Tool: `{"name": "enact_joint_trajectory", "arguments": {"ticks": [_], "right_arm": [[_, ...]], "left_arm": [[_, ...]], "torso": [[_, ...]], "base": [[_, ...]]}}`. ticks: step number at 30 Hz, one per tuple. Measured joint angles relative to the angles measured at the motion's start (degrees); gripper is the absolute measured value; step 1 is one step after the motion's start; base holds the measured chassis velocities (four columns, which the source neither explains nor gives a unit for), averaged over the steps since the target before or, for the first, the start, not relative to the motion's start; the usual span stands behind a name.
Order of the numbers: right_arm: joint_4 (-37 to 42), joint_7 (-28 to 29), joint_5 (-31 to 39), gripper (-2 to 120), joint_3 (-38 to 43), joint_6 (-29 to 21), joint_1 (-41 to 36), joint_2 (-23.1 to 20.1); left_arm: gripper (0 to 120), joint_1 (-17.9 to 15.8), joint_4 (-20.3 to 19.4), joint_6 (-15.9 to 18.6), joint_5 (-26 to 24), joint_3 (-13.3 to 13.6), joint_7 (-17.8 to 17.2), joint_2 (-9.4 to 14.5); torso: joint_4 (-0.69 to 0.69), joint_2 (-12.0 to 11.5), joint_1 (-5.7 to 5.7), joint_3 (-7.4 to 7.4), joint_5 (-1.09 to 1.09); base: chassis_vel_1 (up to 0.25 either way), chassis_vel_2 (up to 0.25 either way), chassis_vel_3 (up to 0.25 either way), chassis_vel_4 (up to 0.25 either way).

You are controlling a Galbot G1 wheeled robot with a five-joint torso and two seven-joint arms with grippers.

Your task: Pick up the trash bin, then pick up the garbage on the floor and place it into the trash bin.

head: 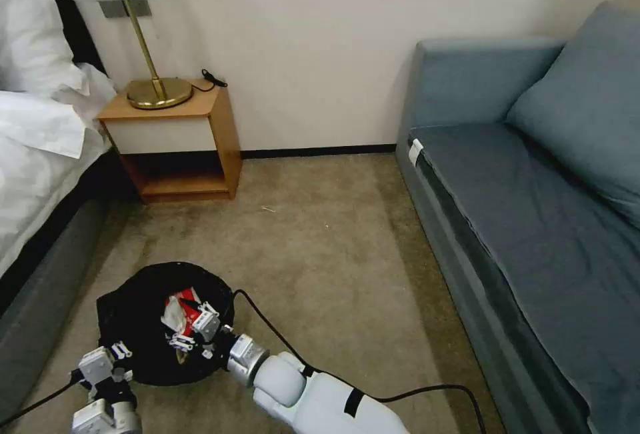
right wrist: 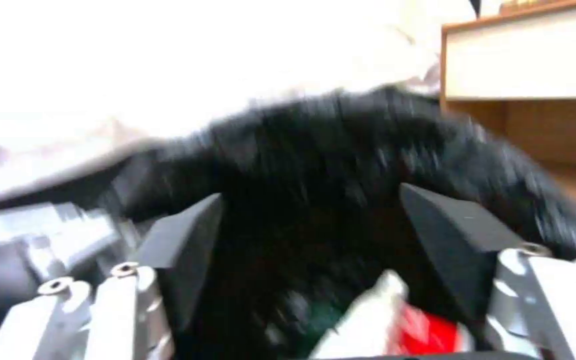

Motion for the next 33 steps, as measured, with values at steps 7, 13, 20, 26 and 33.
{"name": "enact_joint_trajectory", "arguments": {"ticks": [7,13,20,26,33], "right_arm": [[6.17,0.11,6.59,99,8.09,-0.20,-0.92,-0.02],[9.37,1.16,15.10,100,15.71,-3.49,-0.13,-0.03],[11.24,1.73,20.35,100,21.83,-5.86,0.62,-2.47],[11.32,0.97,18.47,100,22.25,-5.90,-2.25,-2.53],[10.28,0.47,16.04,100,22.30,-5.52,-3.65,-0.96]], "left_arm": [[3,-0.37,-1.37,0.52,-4.81,0.05,-0.15,0.56],[3,-1.90,-5.27,6.75,-24.02,-1.65,-4.49,1.46],[3,-5.47,-6.57,13.38,-44.04,-2.97,-12.92,1.90],[3,-9.32,-7.06,17.01,-53.18,-2.91,-21.11,0.63],[3,-12.11,-7.10,20.63,-52.97,-3.03,-31.27,0.68]], "torso": [[0.00,0.00,0.00,0.00,-0.01],[-0.02,0.00,0.00,0.00,0.01],[0.00,0.00,0.00,0.00,0.01],[-0.01,0.00,0.00,0.00,0.01],[0.01,0.00,0.00,0.00,0.01]], "base": [[0.000,0.000,0.000,0.000],[0.000,0.000,0.000,0.000],[0.000,0.000,0.000,0.000],[0.000,0.000,0.000,0.000],[0.000,0.000,0.000,0.000]]}}
